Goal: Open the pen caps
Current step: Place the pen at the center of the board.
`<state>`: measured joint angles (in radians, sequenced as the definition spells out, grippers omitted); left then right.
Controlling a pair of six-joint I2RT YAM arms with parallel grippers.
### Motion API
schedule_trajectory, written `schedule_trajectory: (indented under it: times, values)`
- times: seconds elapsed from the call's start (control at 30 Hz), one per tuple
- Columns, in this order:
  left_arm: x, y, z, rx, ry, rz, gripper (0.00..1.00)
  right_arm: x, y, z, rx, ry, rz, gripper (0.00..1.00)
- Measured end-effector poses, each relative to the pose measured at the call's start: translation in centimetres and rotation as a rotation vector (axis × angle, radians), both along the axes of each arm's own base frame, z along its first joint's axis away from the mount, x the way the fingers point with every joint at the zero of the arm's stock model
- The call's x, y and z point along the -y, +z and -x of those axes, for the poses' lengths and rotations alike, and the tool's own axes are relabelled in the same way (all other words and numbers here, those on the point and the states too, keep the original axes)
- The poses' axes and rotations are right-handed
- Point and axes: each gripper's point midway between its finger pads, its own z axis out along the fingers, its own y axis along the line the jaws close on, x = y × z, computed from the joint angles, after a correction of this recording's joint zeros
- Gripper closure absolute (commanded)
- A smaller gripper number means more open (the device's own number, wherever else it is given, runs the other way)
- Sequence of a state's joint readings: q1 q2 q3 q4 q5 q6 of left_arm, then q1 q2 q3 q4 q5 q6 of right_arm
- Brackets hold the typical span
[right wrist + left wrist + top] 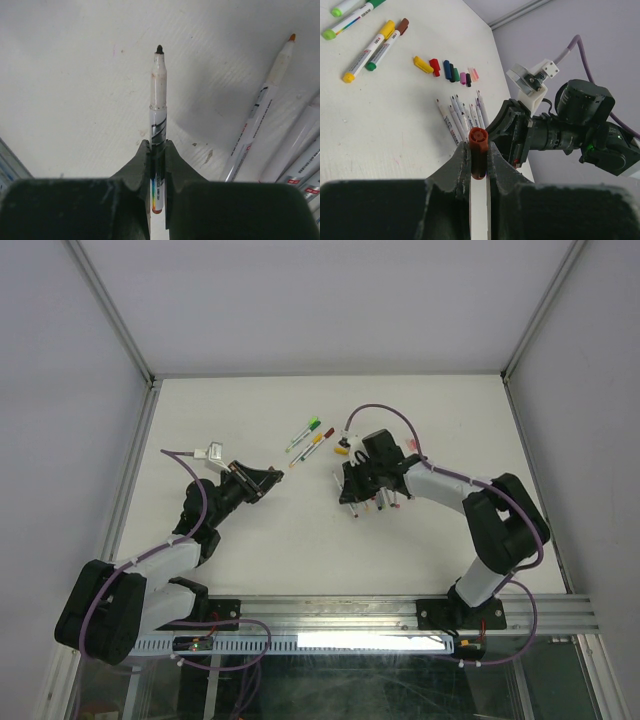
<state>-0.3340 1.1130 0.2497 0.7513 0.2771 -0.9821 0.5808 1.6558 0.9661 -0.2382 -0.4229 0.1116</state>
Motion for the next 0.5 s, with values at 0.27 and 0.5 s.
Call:
schedule_trajectory:
  times: [0.27, 0.5]
  values:
    - [0.2, -0.1, 0.2, -0.001, -0.019, 0.001, 1.0, 0.7, -1.5, -1.2, 0.049, -0.07, 0.113, 0.98]
    - [0.3, 0.0, 0.2, 0.002, -0.022, 0.005, 1.0, 1.7, -2.2, -2.5, 0.092, -0.14, 0.195, 0.91]
